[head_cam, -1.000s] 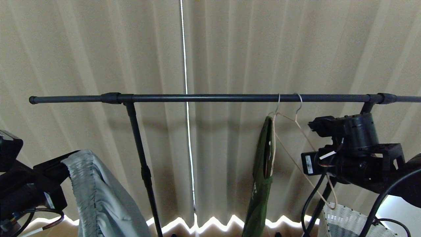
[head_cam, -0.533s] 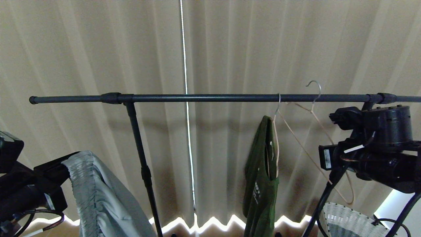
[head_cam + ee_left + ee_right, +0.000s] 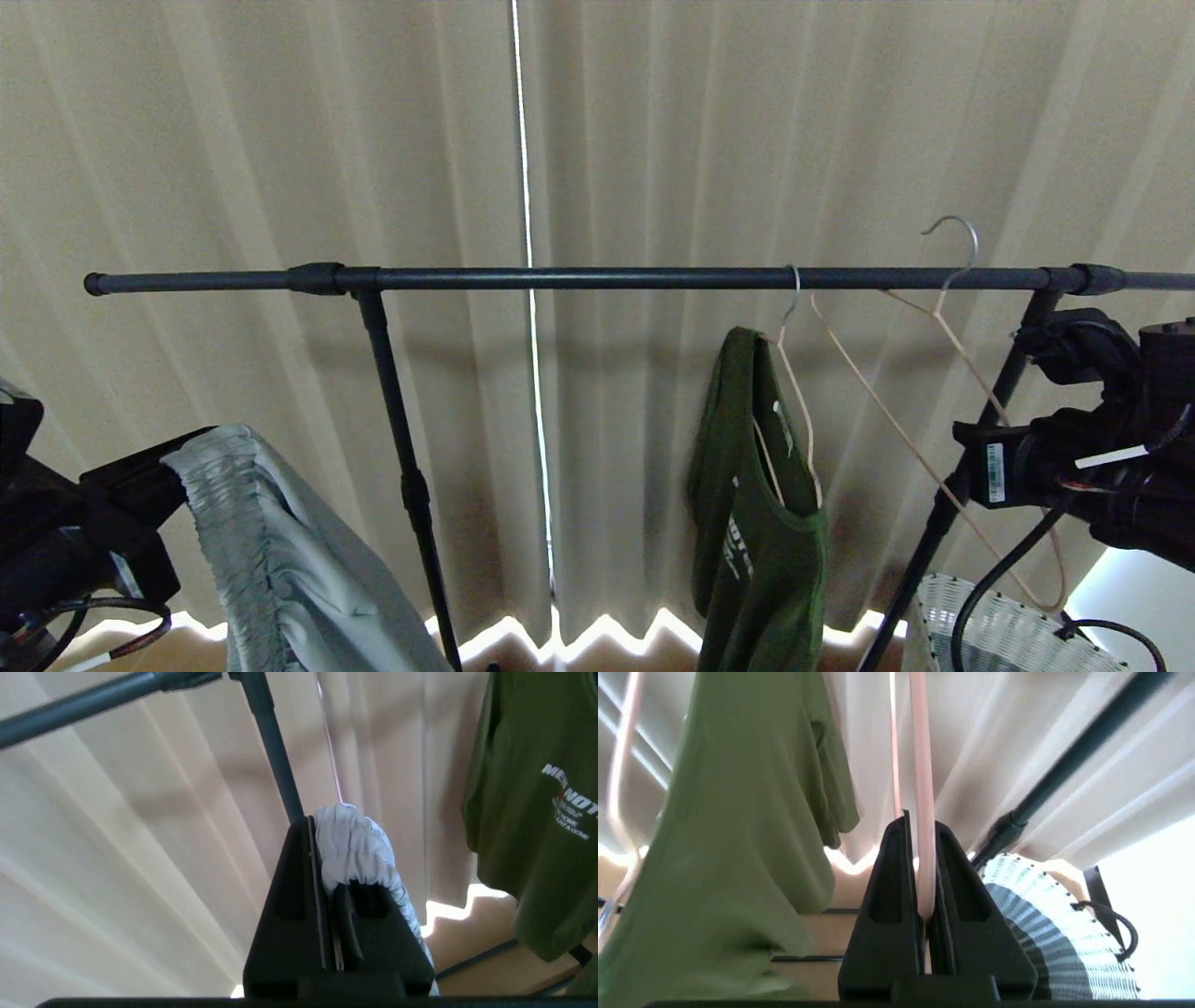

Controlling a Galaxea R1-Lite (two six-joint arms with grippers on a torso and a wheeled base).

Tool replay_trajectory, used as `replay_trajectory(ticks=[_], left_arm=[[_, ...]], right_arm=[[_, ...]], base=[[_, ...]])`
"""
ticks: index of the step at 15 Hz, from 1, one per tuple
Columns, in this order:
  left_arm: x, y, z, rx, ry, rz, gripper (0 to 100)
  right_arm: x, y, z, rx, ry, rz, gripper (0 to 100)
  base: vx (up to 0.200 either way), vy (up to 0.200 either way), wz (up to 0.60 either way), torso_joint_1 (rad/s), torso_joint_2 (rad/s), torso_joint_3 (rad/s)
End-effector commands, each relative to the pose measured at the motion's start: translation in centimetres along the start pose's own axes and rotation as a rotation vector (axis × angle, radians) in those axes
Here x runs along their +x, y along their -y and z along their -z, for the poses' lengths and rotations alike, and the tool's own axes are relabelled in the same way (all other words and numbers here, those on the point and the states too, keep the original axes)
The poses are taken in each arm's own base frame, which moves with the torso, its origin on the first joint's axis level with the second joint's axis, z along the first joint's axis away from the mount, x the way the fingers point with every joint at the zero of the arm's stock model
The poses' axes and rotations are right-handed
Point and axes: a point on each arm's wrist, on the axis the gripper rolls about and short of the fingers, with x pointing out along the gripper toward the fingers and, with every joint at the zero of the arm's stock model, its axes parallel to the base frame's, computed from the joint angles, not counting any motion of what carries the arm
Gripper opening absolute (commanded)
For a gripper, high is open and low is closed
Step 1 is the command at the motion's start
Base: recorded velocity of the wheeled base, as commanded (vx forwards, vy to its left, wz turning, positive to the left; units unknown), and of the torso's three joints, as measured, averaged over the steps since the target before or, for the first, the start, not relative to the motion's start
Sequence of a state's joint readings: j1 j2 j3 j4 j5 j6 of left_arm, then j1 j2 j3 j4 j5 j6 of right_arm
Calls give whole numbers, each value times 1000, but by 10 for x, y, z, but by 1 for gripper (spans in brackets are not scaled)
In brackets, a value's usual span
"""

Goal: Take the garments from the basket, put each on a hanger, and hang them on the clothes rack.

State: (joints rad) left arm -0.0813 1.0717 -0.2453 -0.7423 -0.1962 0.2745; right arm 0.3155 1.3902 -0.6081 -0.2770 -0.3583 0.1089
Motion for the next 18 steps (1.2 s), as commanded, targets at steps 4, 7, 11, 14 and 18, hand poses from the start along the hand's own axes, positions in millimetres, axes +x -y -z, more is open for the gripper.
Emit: replay_trajectory(ticks=[4, 7, 11, 14, 18], left_arm=[[-6, 0, -2, 8, 24, -8, 0], [-6, 0, -2, 8, 24, -8, 0], [-6, 1, -1, 7, 20, -7, 0], [-6, 1, -1, 7, 18, -7, 0], [-6, 2, 1, 5, 10, -3, 0]], right_arm=[[-12, 5, 3, 8, 22, -4, 0], [-12, 5, 3, 8, 22, -4, 0], [-12, 5, 3, 8, 22, -4, 0], [-12, 5, 5, 6, 18, -5, 0], [-14, 5, 8, 3, 13, -8, 0]], base=[[-200, 0, 0, 11, 7, 2], [-200, 0, 0, -10, 1, 4], [-200, 0, 0, 1, 4, 2], [-133, 0, 0, 0, 0, -2], [0, 0, 0, 0, 0, 0]])
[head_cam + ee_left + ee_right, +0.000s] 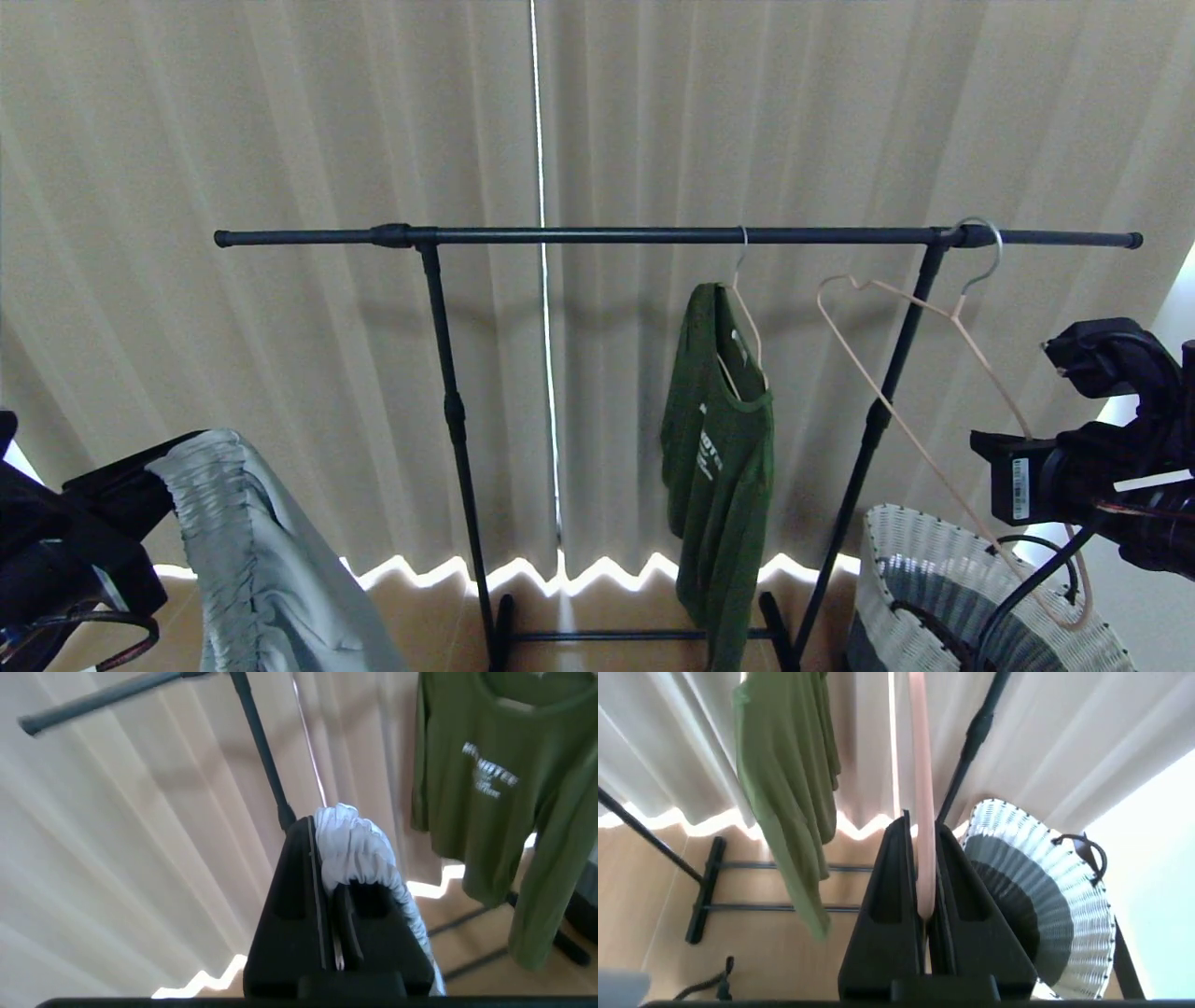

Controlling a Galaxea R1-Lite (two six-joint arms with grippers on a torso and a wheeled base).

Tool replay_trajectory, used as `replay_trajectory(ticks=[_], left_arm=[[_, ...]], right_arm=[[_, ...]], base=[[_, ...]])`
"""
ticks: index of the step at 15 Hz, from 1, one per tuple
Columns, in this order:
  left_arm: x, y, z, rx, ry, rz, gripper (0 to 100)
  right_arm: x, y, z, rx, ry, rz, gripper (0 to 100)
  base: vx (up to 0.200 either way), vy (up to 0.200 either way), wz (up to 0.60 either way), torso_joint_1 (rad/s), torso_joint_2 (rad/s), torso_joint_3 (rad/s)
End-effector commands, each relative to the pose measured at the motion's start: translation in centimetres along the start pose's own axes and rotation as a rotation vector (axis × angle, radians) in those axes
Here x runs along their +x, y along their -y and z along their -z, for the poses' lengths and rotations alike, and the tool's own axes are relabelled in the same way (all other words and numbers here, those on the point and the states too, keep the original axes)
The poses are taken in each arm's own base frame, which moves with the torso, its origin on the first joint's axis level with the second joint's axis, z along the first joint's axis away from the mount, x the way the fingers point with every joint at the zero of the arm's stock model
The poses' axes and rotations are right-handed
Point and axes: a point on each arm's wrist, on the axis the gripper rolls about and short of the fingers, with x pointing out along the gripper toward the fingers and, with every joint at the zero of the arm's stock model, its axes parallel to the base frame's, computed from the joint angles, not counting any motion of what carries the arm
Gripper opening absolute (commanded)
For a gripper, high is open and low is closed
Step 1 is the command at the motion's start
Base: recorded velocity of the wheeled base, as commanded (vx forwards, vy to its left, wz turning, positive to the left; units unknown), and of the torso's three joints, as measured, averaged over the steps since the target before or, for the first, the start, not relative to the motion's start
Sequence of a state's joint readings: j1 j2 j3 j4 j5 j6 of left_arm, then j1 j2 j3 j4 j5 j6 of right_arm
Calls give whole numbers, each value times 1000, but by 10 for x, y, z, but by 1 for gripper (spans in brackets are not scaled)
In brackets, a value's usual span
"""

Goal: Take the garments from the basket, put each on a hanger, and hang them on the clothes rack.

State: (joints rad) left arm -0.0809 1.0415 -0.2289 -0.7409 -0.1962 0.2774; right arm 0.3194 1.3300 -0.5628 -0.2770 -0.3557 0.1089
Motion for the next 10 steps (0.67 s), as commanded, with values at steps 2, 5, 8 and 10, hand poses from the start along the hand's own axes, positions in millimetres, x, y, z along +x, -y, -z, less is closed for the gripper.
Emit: replay_trajectory(ticks=[2, 5, 8, 10], left_arm=[[0, 0, 1, -1, -6, 2, 0], [0, 0, 2, 9, -12, -1, 0], [-4, 0, 0, 17, 9, -12, 0], [-3, 2, 2, 22, -2, 6, 0]], right_arm=[[-9, -1, 6, -8, 4, -47, 0], [-18, 1, 3, 4, 42, -72, 0], [-26, -2, -3, 37, 180, -239, 0], [-27, -4, -7, 40, 213, -298, 0]], base=[[0, 0, 0, 0, 0, 0], [0, 0, 0, 0, 0, 0], [0, 0, 0, 0, 0, 0], [0, 0, 0, 0, 0, 0]])
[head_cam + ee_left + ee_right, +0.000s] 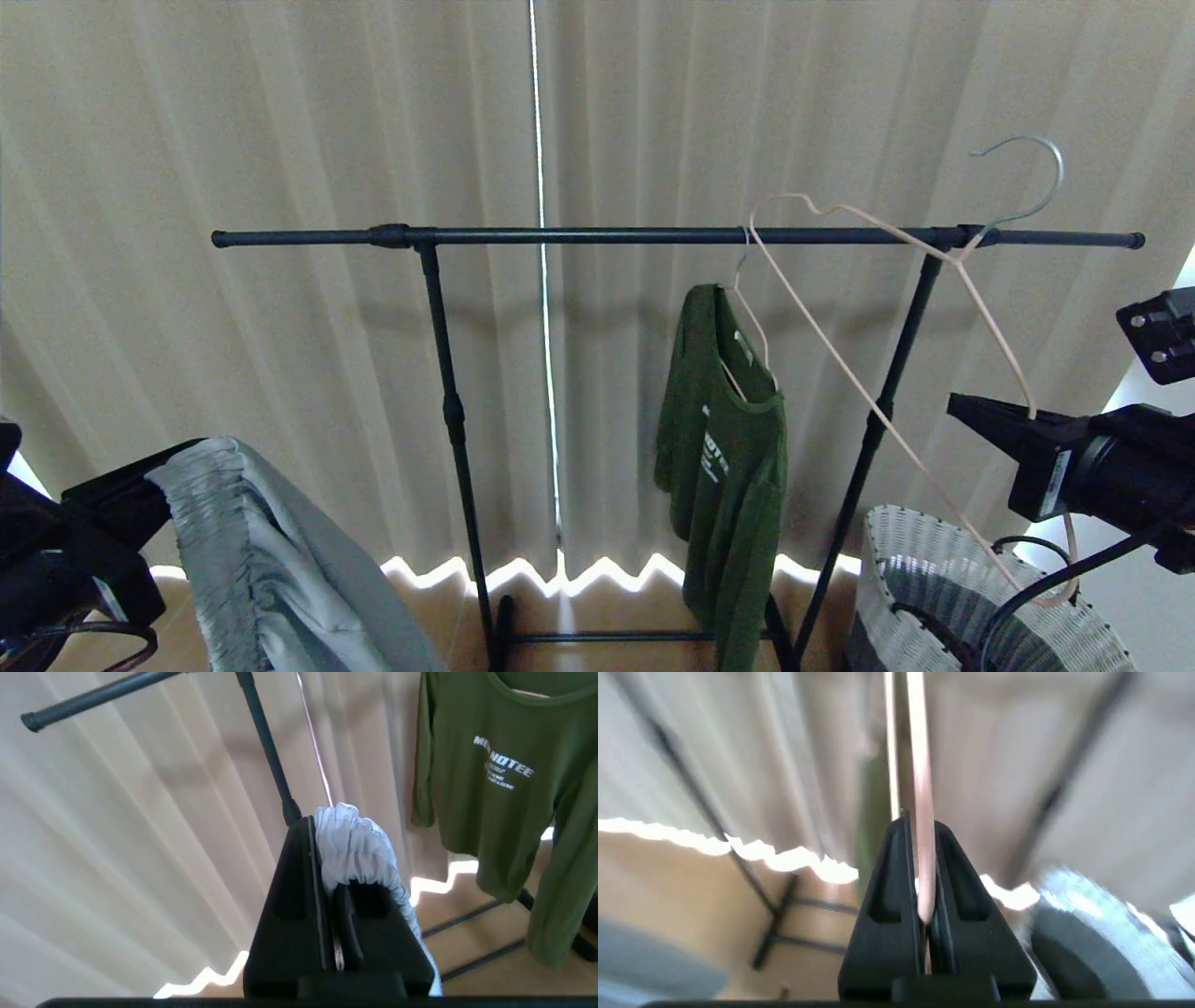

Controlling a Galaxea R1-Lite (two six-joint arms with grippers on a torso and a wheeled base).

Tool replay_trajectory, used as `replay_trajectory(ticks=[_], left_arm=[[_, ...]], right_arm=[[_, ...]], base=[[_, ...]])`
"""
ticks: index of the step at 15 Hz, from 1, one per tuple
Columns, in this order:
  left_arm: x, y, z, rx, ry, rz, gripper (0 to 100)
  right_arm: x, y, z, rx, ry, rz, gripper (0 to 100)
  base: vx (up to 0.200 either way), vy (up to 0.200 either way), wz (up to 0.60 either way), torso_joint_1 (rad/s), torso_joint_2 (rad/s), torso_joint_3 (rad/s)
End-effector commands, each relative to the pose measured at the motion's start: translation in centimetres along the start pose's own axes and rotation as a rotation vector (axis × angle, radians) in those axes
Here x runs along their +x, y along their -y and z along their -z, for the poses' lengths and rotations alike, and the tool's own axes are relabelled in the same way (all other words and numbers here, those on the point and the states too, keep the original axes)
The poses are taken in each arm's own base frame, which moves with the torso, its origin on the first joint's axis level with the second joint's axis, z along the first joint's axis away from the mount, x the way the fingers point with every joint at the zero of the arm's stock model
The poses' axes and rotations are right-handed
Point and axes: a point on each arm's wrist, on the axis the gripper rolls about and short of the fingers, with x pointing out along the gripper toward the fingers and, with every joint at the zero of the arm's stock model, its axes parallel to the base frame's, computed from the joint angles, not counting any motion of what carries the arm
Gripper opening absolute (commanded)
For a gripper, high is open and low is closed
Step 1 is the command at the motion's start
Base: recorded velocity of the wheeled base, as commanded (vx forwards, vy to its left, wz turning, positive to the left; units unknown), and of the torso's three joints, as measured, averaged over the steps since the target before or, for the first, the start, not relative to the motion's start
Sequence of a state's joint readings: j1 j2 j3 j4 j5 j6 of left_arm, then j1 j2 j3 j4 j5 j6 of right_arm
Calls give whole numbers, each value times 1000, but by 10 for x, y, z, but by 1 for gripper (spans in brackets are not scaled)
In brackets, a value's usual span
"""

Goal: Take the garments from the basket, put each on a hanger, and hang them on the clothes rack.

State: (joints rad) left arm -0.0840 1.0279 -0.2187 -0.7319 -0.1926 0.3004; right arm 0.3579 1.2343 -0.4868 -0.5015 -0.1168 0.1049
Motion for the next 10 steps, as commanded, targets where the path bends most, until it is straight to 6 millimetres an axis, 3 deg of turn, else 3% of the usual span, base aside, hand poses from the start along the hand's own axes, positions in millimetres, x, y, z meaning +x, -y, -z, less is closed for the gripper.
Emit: replay_trajectory(ticks=[1, 3, 6, 10], left_arm=[[6, 0, -5, 25, 7, 10, 0], [24, -5, -15, 84, -15, -28, 0], [58, 5, -33, 95, -76, -75, 0], [125, 18, -52, 5, -126, -166, 0]], right_arm=[[-1, -2, -1, -1, 2, -46, 0], [2, -10, 5, -16, -40, -159, 0], [15, -30, 18, -43, -122, -271, 0], [14, -69, 29, -100, -177, -448, 0]], base=[[0, 0, 0, 0, 0, 0], [0, 0, 0, 0, 0, 0], [0, 0, 0, 0, 0, 0], [0, 0, 0, 0, 0, 0]])
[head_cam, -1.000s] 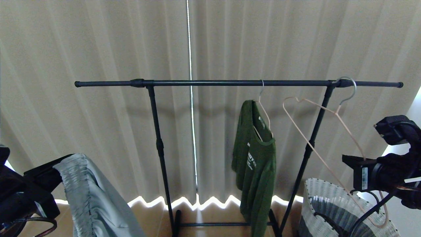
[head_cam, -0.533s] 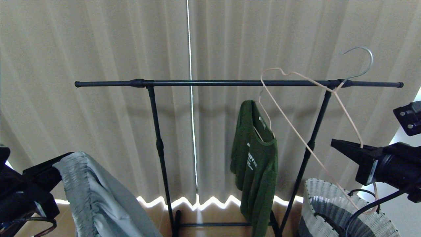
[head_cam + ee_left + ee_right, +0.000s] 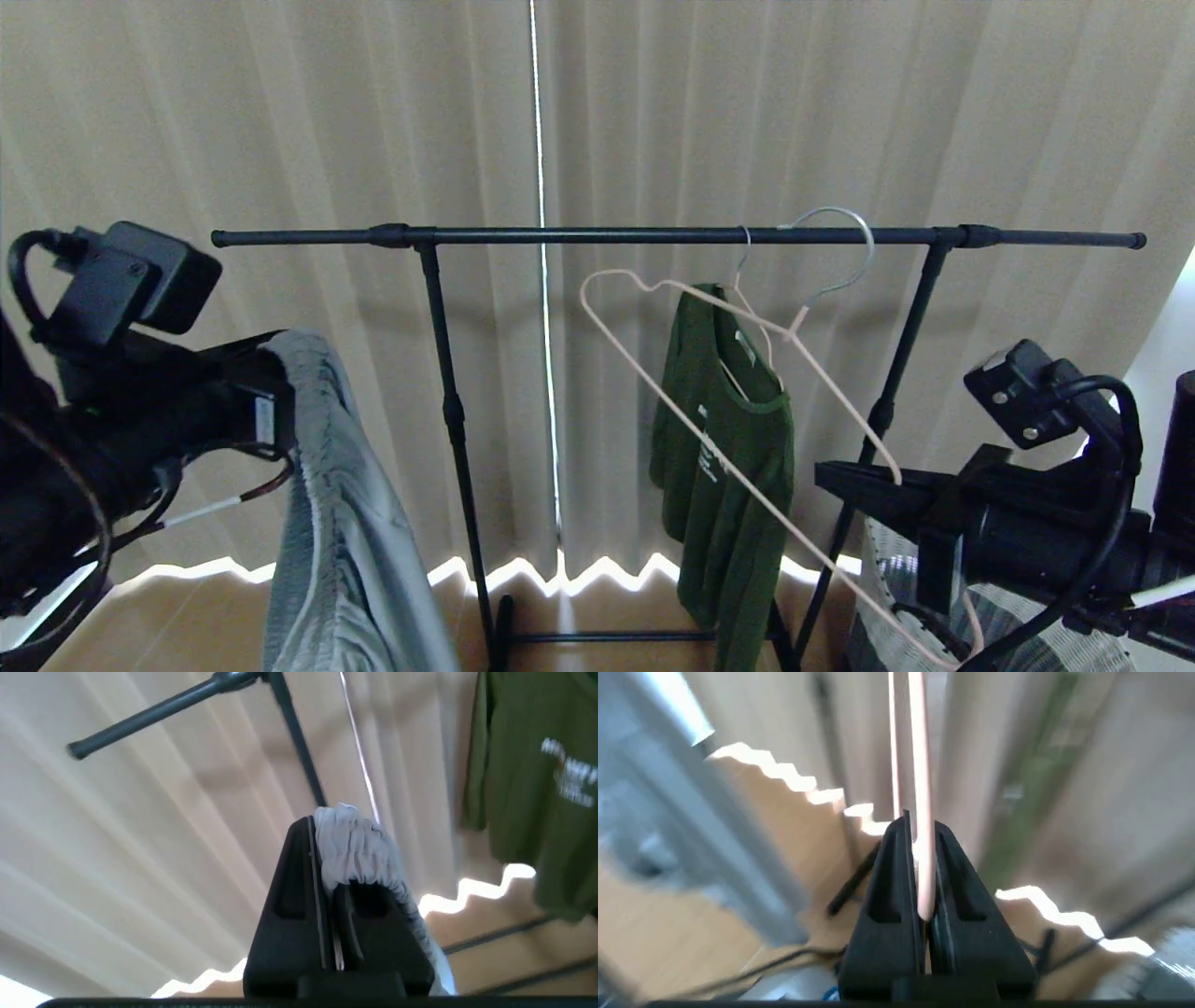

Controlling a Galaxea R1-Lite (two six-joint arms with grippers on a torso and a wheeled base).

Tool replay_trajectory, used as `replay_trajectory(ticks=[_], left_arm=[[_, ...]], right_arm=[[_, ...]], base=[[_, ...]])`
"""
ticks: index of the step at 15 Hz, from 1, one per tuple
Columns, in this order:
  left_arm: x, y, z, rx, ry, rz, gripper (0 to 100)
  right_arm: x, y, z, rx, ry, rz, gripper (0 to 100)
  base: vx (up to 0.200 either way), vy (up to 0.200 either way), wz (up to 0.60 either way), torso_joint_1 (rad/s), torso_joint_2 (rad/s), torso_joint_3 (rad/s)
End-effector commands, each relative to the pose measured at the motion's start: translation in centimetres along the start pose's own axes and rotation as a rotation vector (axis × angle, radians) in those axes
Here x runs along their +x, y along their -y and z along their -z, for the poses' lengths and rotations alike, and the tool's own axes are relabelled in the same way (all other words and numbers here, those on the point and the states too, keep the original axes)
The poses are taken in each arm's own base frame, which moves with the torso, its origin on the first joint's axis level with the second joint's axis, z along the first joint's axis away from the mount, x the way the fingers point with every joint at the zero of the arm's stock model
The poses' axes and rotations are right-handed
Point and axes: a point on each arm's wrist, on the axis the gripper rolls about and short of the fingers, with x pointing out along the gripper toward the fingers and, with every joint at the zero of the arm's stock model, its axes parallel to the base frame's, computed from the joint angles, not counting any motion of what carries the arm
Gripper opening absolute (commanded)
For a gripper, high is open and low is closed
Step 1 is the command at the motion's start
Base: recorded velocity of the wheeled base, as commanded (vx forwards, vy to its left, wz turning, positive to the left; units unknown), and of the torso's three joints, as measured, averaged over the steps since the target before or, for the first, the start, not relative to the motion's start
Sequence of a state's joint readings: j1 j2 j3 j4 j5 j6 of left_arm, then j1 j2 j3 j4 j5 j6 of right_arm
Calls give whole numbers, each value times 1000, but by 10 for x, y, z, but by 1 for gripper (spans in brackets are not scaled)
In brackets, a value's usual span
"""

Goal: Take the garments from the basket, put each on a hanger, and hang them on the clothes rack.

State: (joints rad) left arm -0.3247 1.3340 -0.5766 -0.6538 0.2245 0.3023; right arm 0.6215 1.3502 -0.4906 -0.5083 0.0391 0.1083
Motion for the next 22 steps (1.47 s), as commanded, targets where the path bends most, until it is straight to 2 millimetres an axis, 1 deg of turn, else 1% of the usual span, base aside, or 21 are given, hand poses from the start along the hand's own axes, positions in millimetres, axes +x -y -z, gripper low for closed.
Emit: replay_trajectory(ticks=[1, 3, 4, 6, 7, 10, 16, 18, 19, 21, 22], left_arm=[[49, 17, -4, -41, -60, -29, 0], [60, 20, -7, -66, -65, -50, 0], [72, 26, -11, -96, -63, -63, 0], [81, 33, -16, -104, -57, -76, 0], [84, 33, -20, -107, -49, -90, 0], [94, 35, -26, -113, -37, -109, 0], [92, 40, -29, -110, -30, -101, 0], [90, 43, -29, -85, -71, -153, 0], [89, 44, -29, -74, -94, -149, 0], [87, 43, -32, -68, -103, -143, 0], [86, 47, -33, -64, -103, -129, 0]], right_arm=[[6, -19, 5, -30, -36, -89, 0], [5, -29, 7, -41, -42, -132, 0], [5, -41, 10, -49, -55, -189, 0], [3, -57, 12, -27, -69, -258, 0], [2, -62, 13, -23, -75, -282, 0], [5, -67, 17, -29, -102, -298, 0], [18, -70, 20, -33, -131, -279, 0], [29, -70, 13, -28, -114, -221, 0], [39, -71, 9, -15, -108, -179, 0], [50, -75, 1, 68, -93, -139, 0], [56, -77, -2, 90, -93, -137, 0]], base=[[0, 0, 0, 0, 0, 0], [0, 0, 0, 0, 0, 0], [0, 0, 0, 0, 0, 0], [0, 0, 0, 0, 0, 0], [0, 0, 0, 0, 0, 0], [0, 0, 0, 0, 0, 0], [0, 0, 0, 0, 0, 0], [0, 0, 0, 0, 0, 0], [0, 0, 0, 0, 0, 0], [0, 0, 0, 0, 0, 0], [0, 0, 0, 0, 0, 0]])
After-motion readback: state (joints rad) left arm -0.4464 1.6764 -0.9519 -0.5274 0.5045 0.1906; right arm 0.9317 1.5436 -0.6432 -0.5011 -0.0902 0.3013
